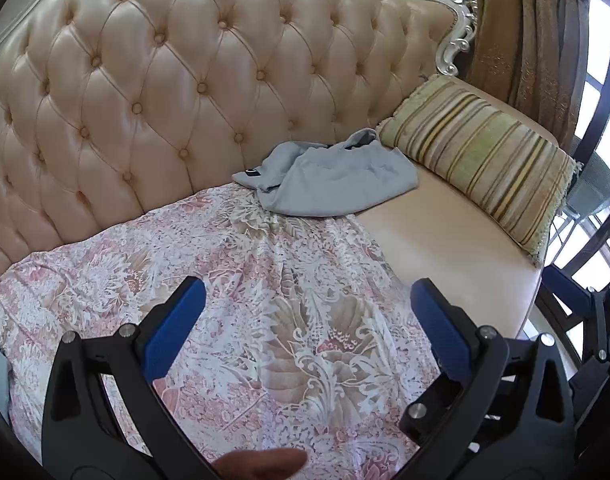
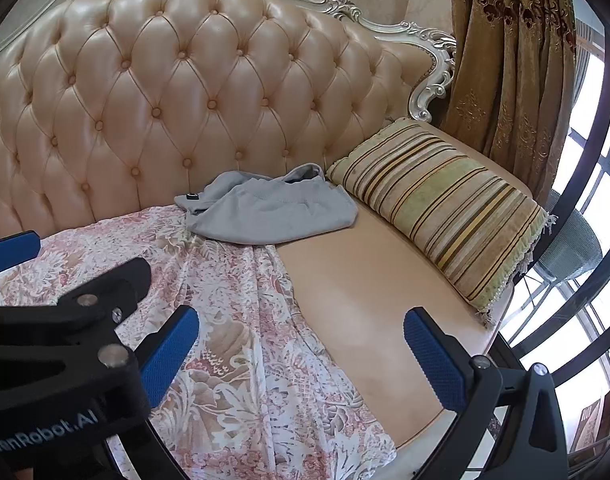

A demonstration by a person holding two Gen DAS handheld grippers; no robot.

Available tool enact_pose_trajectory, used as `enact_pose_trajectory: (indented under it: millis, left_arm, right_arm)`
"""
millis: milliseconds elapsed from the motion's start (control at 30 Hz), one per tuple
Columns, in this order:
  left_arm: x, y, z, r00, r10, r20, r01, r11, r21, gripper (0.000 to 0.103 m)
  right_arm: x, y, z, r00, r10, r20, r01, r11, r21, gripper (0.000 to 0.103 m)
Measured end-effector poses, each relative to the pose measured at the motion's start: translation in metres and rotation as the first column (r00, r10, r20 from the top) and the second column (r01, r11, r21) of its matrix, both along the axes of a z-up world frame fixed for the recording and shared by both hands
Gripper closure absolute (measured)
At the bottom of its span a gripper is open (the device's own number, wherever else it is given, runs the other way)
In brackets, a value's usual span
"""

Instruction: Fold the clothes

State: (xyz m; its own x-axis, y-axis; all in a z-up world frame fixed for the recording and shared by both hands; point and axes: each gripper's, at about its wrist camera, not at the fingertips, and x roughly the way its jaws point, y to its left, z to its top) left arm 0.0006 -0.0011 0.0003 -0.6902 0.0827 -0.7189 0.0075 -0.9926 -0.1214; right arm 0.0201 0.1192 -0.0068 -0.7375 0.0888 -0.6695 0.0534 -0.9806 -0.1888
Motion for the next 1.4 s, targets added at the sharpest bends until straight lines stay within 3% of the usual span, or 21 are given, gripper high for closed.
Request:
enact_pose_trajectory:
  millis: [100, 167, 267, 1400]
  left_arm:
    - [0.003, -0.005, 0.001, 1.000, 0.016, -0.004, -0.016, 1.000, 0.001, 0.000]
    - [0.009, 0.003, 0.002, 1.000, 0.005, -0.004, -0.005, 0.999, -0.048, 0.000]
    - [0.017, 0.011, 0.004, 1.000, 0.003, -0.012, -0.004, 0.998, -0.063, 0.000]
    - [0.025, -0.006, 0.006, 1.000, 0.021, 0.022, -0.021, 1.000, -0.019, 0.000]
  right_arm:
    - [0.000, 0.000, 0.001, 1.000, -0.005, 0.002, 0.005, 1.000, -0.006, 0.000]
    - [-0.001, -0.001, 0.003, 1.000, -0.005, 0.003, 0.005, 1.000, 0.000, 0.000]
    - [0.002, 0.000, 0.007, 1.000, -0.004, -0.009, 0.004, 1.000, -0.011, 0.000]
    - [0.019, -0.002, 0.014, 1.000, 0.004, -0.013, -0.005, 1.000, -0.029, 0.000]
